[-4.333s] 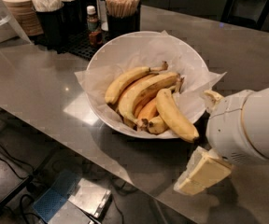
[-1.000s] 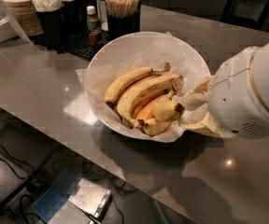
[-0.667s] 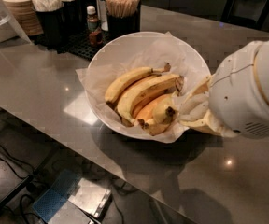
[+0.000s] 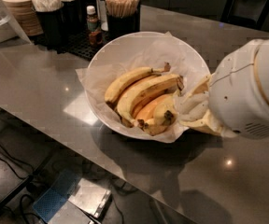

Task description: Pick banana from white bowl

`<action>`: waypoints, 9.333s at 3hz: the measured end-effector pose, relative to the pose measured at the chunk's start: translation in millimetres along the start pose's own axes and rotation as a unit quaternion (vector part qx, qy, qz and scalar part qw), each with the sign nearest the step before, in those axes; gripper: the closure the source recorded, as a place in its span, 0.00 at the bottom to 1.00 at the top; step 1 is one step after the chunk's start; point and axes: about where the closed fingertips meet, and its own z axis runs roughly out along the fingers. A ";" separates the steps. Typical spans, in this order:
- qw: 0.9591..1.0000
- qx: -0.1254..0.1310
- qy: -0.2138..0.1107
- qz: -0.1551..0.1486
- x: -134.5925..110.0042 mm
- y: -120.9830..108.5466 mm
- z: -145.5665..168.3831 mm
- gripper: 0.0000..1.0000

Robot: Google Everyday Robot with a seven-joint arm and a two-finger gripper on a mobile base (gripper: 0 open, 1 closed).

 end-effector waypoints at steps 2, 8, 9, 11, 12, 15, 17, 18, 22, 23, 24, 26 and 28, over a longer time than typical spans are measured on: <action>1.000 0.000 0.000 0.000 0.0 0.0 -0.1 0.20; 1.000 0.000 0.000 0.000 -0.1 0.0 -0.1 0.00; 1.000 0.000 0.000 0.000 -0.1 0.0 -0.1 0.00; 1.000 0.000 0.000 0.000 -0.1 0.0 -0.1 0.00; 1.000 0.005 -0.009 0.025 23.1 17.3 6.1 0.00; 0.999 0.013 -0.020 0.045 17.6 40.7 13.2 0.00; 0.999 0.020 -0.019 0.045 14.8 41.2 10.3 0.00; 0.999 0.020 -0.019 0.045 14.8 41.2 10.3 0.00; 0.987 0.053 0.074 0.135 55.9 23.1 72.4 0.18; 0.987 0.053 0.074 0.135 55.9 23.1 72.4 0.41; 0.987 0.053 0.074 0.135 55.9 23.1 72.3 0.64; 0.987 0.053 0.074 0.135 55.8 23.1 72.3 1.00; 0.984 0.118 0.051 0.121 49.2 -0.9 27.2 1.00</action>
Offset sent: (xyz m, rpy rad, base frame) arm 0.0000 0.0000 0.0000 0.0000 0.0000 0.0000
